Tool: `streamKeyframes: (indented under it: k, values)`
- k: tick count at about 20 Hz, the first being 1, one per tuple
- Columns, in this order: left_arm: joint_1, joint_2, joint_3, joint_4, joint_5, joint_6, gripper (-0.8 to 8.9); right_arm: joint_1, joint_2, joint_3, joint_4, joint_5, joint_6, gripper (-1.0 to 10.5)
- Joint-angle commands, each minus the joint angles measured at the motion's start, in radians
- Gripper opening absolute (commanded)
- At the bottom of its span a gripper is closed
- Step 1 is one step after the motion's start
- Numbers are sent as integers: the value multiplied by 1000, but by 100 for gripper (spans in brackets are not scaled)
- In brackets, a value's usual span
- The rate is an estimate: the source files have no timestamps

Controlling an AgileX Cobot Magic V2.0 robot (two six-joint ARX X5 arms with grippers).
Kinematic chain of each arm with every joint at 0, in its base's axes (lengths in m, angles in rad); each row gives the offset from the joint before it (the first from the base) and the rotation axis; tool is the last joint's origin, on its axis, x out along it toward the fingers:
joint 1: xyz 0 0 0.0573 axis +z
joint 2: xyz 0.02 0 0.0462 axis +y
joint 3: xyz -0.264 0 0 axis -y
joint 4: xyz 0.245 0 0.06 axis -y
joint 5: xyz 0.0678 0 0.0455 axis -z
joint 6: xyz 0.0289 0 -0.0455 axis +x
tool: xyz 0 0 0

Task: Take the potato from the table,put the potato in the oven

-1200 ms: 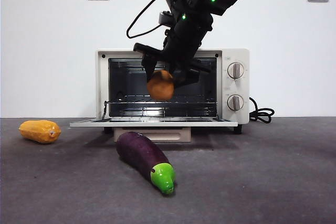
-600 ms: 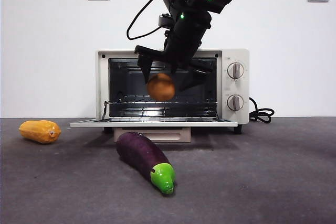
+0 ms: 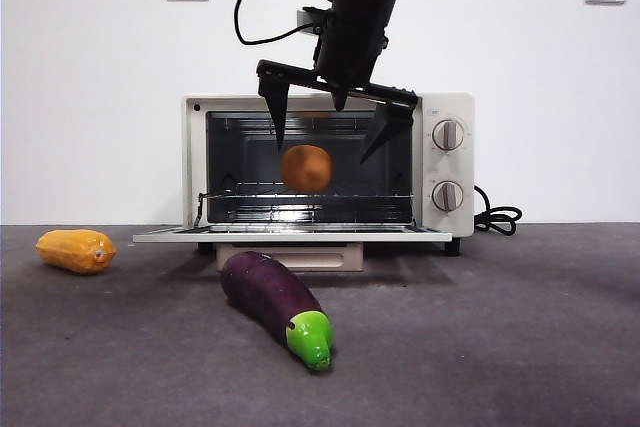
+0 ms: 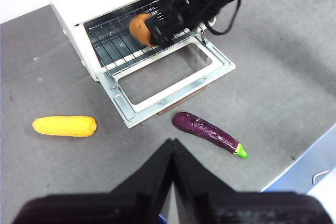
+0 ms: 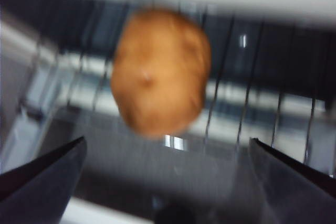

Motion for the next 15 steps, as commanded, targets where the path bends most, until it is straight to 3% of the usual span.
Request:
streamKeyframes:
  k: [1, 5, 8, 10, 15]
  values:
    - [-1, -2, -3, 4, -52, 18, -5, 32, -5, 31, -111, -3, 11, 592]
    - [-1, 33, -3, 4, -198, 40, -5, 106, -106, 42, -233, 11, -48, 333]
    - [3, 88, -3, 5, -256, 45, -5, 161, -232, 42, -356, 132, -114, 62]
    - [8, 135, -4, 20, -246, 45, -5, 191, -342, 42, -422, 228, -122, 60]
    - [11, 244, -5, 111, -77, 45, -5, 247, -623, 42, -507, 286, -110, 57]
